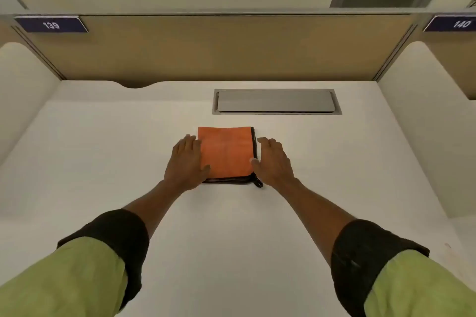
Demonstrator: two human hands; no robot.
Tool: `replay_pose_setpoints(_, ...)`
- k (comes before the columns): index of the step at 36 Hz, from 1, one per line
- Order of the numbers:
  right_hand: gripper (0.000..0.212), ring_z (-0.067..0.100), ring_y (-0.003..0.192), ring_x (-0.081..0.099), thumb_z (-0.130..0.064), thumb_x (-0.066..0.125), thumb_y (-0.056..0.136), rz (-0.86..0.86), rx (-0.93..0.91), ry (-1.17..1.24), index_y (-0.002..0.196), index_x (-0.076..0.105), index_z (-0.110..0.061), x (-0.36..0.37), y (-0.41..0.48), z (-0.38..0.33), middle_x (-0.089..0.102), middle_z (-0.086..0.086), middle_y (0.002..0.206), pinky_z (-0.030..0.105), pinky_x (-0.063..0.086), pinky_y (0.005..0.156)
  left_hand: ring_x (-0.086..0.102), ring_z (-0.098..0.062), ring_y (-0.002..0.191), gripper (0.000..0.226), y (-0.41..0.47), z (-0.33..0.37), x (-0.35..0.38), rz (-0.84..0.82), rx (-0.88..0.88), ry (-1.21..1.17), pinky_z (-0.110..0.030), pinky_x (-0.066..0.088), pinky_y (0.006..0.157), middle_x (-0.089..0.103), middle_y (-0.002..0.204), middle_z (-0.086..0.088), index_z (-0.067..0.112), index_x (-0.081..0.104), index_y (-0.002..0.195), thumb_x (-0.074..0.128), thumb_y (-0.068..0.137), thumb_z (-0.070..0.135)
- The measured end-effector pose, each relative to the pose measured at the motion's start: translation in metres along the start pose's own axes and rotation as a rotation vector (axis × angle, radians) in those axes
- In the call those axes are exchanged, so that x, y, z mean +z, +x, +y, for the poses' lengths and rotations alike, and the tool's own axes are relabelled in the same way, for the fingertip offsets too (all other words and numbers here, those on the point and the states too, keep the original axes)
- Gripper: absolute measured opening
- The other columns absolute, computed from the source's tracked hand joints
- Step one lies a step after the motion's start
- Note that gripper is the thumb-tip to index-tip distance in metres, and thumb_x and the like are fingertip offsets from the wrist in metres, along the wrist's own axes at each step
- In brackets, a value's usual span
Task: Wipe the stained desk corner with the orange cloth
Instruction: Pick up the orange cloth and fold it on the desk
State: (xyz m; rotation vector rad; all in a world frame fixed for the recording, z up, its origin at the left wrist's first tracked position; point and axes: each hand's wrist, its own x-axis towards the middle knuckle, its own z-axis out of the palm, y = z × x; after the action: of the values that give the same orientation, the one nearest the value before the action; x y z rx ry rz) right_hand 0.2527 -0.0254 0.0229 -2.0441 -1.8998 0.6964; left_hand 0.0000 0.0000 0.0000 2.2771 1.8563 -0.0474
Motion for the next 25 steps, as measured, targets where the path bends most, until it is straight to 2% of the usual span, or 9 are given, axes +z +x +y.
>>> replay_pose_setpoints(2, 0.055, 0.03, 0.132, 0.046, -0.024, 0.06, 0.094, -0.004, 0.07, 0.037, 0.145, 0.043, -0.013, 0.008, 0.011, -0.004, 0.052, 0.01, 0.139, 0.048, 0.048, 0.098, 0.032, -0.04, 0.162, 0.074, 0.011, -0.005, 0.004, -0.006, -0.03, -0.075, -0.047, 0.022, 0.133, 0.039, 0.17, -0.021, 0.003, 0.046, 0.157, 0.073, 0.098, 0.038)
replay_pose_setpoints(6, 0.052, 0.031, 0.127, 0.051, -0.027, 0.062, 0.092, -0.011, 0.202, 0.089, 0.14, 0.047, -0.014, 0.026, 0.032, -0.007, 0.056, 0.01, 0.134, 0.045, 0.048, 0.093, 0.058, -0.039, 0.133, 0.052, 0.028, -0.007, 0.013, -0.04, -0.089, -0.117, -0.048, 0.041, 0.116, 0.059, 0.145, -0.017, 0.004, 0.058, 0.141, 0.07, 0.101, 0.035)
replay_pose_setpoints(9, 0.054, 0.032, 0.124, 0.055, -0.032, 0.065, 0.091, 0.004, 0.27, 0.128, 0.139, 0.048, -0.014, 0.036, 0.047, -0.01, 0.058, 0.01, 0.133, 0.046, 0.05, 0.094, 0.062, -0.039, 0.125, 0.043, 0.038, -0.007, 0.018, -0.025, -0.203, -0.284, -0.05, 0.048, 0.108, 0.063, 0.137, -0.015, 0.005, 0.062, 0.134, 0.07, 0.099, 0.029)
replay_pose_setpoints(12, 0.056, 0.033, 0.124, 0.059, -0.032, 0.068, 0.091, 0.034, 0.329, 0.158, 0.139, 0.048, -0.011, 0.042, 0.06, -0.014, 0.061, 0.01, 0.134, 0.044, 0.05, 0.095, 0.063, -0.036, 0.128, 0.045, 0.045, -0.007, 0.021, -0.015, -0.33, -0.479, -0.049, 0.052, 0.105, 0.065, 0.138, -0.011, 0.007, 0.062, 0.138, 0.071, 0.098, 0.026)
replay_pose_setpoints(18, 0.054, 0.031, 0.114, 0.065, -0.023, 0.076, 0.089, 0.078, 0.428, 0.197, 0.136, 0.052, -0.008, 0.049, 0.078, -0.018, 0.066, 0.01, 0.128, 0.034, 0.046, 0.079, 0.067, -0.033, 0.125, 0.046, 0.061, -0.011, 0.024, 0.034, -0.533, -0.714, -0.042, 0.055, 0.102, 0.069, 0.135, -0.009, 0.008, 0.063, 0.138, 0.075, 0.095, 0.017)
replay_pose_setpoints(20, 0.045, 0.029, 0.1, 0.066, -0.023, 0.078, 0.088, 0.054, 0.467, 0.21, 0.126, 0.059, -0.008, 0.05, 0.081, -0.019, 0.069, 0.009, 0.119, 0.032, 0.047, 0.075, 0.068, -0.033, 0.122, 0.047, 0.066, -0.012, 0.024, 0.023, -0.626, -0.783, -0.041, 0.057, 0.099, 0.07, 0.132, -0.009, 0.008, 0.064, 0.139, 0.077, 0.094, 0.013)
replay_pose_setpoints(22, 0.031, 0.024, 0.085, 0.064, -0.025, 0.08, 0.086, 0.027, 0.494, 0.216, 0.11, 0.068, -0.009, 0.051, 0.084, -0.019, 0.073, 0.008, 0.108, 0.032, 0.051, 0.071, 0.07, -0.032, 0.11, 0.03, 0.069, -0.013, 0.022, -0.009, -0.665, -0.819, -0.045, 0.062, 0.096, 0.071, 0.117, -0.01, 0.008, 0.072, 0.12, 0.077, 0.091, 0.01)
replay_pose_setpoints(24, 0.025, 0.024, 0.08, 0.064, -0.024, 0.08, 0.086, 0.018, 0.509, 0.216, 0.102, 0.07, -0.009, 0.053, 0.086, -0.018, 0.074, 0.008, 0.101, 0.032, 0.054, 0.07, 0.071, -0.033, 0.094, 0.007, 0.07, -0.014, 0.022, -0.035, -0.672, -0.823, -0.048, 0.064, 0.092, 0.071, 0.096, -0.01, 0.008, 0.073, 0.094, 0.079, 0.09, 0.01)
replay_pose_setpoints(25, 0.022, 0.024, 0.079, 0.064, -0.023, 0.08, 0.086, 0.022, 0.511, 0.207, 0.1, 0.071, -0.009, 0.054, 0.086, -0.018, 0.074, 0.008, 0.1, 0.031, 0.053, 0.068, 0.07, -0.031, 0.087, 0.01, 0.07, -0.016, 0.023, -0.042, -0.676, -0.824, -0.047, 0.063, 0.089, 0.072, 0.091, -0.01, 0.008, 0.072, 0.088, 0.081, 0.09, 0.012)
